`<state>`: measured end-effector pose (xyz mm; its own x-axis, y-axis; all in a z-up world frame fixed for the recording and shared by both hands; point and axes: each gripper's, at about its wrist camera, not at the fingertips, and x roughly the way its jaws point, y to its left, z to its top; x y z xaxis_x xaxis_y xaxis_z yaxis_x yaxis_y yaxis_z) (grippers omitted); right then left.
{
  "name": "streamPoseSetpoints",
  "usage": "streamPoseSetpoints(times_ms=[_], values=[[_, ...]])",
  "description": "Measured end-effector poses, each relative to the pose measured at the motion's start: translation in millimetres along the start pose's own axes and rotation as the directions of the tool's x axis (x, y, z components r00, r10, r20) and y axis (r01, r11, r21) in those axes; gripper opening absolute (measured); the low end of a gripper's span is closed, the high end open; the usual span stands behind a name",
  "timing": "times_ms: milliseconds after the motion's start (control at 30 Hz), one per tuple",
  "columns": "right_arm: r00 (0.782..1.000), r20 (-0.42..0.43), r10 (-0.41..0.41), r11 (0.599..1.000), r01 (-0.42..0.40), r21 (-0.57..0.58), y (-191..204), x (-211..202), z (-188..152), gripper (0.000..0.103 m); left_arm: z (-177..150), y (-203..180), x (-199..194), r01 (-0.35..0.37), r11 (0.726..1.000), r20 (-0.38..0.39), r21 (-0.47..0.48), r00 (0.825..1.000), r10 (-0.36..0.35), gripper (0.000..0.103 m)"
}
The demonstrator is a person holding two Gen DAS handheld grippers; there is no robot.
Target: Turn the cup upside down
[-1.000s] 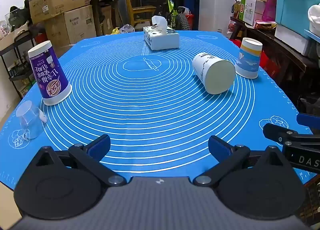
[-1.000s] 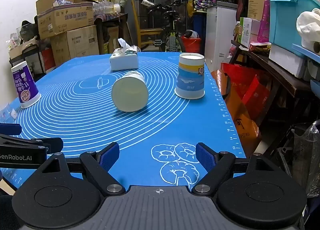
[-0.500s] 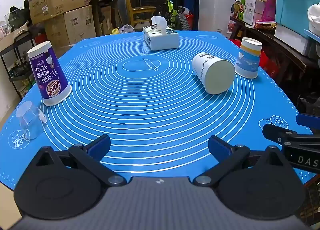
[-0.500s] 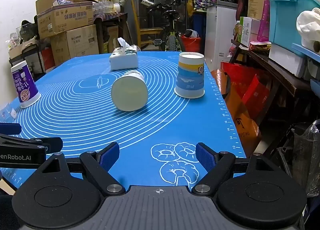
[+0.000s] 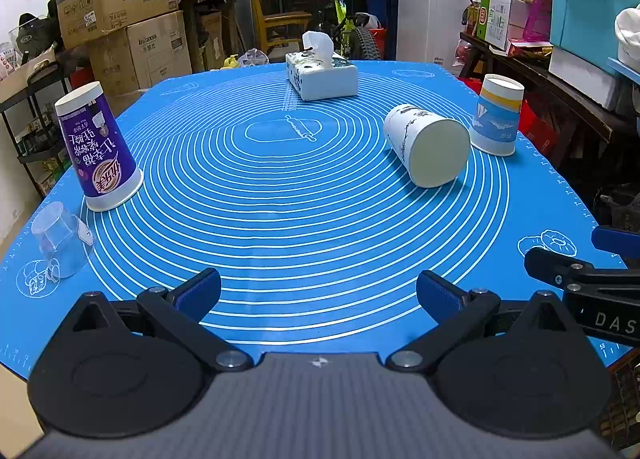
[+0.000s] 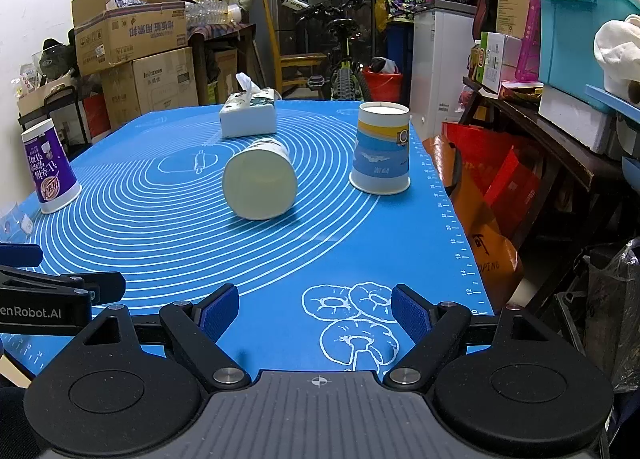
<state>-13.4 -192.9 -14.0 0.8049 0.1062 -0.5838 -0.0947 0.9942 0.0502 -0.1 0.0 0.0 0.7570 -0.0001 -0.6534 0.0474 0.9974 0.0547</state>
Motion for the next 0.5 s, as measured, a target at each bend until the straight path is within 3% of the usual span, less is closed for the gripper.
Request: streamPoseSetpoints(times_ms=[500], values=[[1.0, 0.001, 0.0, 1.0, 0.0, 0.0, 0.1, 0.4, -0.3, 0.086, 0.0, 0.2, 0.2, -0.003, 1.0, -0.003, 0.002, 1.0, 0.003, 0.103]])
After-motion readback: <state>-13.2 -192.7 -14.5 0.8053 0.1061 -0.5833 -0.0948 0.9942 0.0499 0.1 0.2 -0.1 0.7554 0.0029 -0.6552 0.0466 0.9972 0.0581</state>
